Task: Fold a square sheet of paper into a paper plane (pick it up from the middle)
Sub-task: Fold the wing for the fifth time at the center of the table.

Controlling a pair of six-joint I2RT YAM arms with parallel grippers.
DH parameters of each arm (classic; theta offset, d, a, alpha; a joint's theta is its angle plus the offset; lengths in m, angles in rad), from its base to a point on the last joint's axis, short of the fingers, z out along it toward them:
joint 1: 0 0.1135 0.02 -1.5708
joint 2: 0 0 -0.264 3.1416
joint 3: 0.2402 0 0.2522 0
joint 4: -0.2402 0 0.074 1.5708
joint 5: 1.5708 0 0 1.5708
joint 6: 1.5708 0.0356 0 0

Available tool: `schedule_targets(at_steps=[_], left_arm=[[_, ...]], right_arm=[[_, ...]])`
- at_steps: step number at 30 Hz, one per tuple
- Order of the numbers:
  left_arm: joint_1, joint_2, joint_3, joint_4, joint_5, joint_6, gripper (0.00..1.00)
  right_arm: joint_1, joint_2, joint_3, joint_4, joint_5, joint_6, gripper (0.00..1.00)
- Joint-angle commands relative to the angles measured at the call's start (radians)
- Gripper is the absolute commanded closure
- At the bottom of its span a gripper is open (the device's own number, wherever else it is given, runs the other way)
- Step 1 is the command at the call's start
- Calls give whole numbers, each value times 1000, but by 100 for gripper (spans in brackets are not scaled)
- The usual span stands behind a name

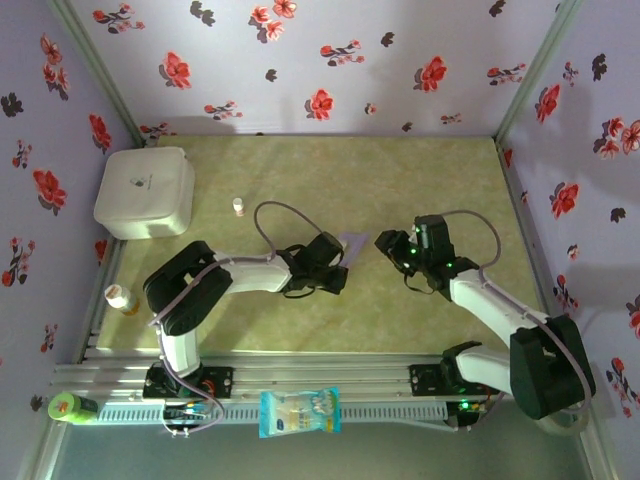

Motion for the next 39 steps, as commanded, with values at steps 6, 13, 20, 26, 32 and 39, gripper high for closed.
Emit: schedule_targets(at_steps=[6,13,20,26,32,39], left_arm=[[57,-5,-78,229,221,-121,100],[84,54,-86,333,331,-199,100],[90,104,-111,443,370,-273,100],[95,136,-126,508,390,-311,100],[102,148,-154,585,398,-356,100],[106,152,-194,666,400,-421,100]], right_arm=[[-7,23,-40,48,-17,3,56],[-7,131,-52,172,-133,18,59],[-7,200,-67,281,-194,27,74],[-7,195,-81,294,-191,11,80],[-7,212,-86,326,-222,-11,87],[-6,257,-72,338,-259,-61,91]])
